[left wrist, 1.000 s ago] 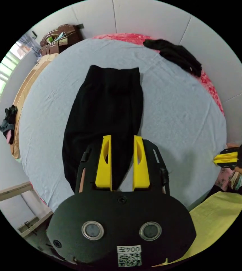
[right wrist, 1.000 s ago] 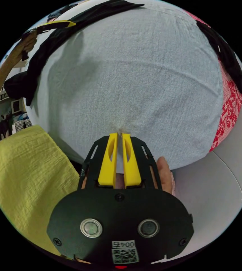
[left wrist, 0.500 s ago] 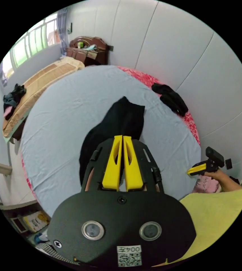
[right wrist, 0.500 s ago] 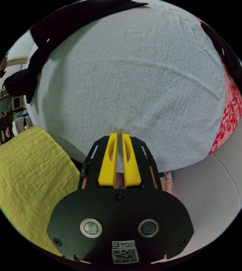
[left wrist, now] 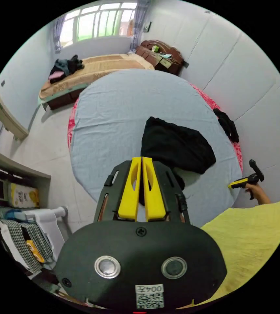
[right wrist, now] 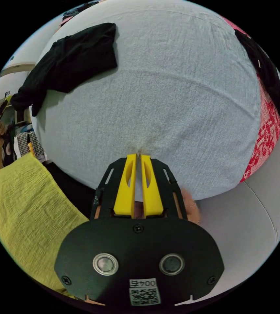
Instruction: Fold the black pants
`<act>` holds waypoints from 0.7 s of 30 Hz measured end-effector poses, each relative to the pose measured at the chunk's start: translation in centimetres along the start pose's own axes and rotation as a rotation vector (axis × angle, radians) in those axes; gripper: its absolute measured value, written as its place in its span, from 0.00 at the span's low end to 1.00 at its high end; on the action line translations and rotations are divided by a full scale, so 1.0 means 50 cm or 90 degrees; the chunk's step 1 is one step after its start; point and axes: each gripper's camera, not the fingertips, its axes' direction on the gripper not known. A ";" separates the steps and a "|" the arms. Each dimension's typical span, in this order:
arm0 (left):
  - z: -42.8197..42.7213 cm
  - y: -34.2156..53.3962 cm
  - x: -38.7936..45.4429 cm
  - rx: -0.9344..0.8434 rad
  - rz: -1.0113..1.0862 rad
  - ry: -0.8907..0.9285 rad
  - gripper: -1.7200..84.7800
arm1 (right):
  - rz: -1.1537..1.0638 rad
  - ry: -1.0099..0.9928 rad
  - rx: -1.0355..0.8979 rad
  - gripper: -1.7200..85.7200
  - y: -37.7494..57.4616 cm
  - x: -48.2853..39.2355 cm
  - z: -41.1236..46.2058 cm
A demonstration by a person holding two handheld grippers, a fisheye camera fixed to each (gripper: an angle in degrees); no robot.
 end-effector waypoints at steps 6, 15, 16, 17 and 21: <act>-0.042 0.036 0.067 0.009 0.091 0.019 0.02 | -0.012 0.005 0.020 0.06 0.007 0.006 0.006; 0.003 0.085 0.139 -0.030 0.092 0.105 0.02 | -0.006 0.055 0.000 0.05 -0.016 -0.013 0.022; 0.002 0.087 0.148 -0.029 0.101 0.108 0.02 | -0.010 0.065 -0.004 0.06 -0.021 -0.018 0.025; -0.003 0.093 0.167 -0.021 0.121 0.112 0.02 | -0.009 0.070 -0.008 0.06 -0.026 -0.021 0.027; 0.000 0.106 0.241 -0.016 0.208 0.089 0.03 | -0.009 0.080 -0.010 0.06 -0.036 -0.030 0.037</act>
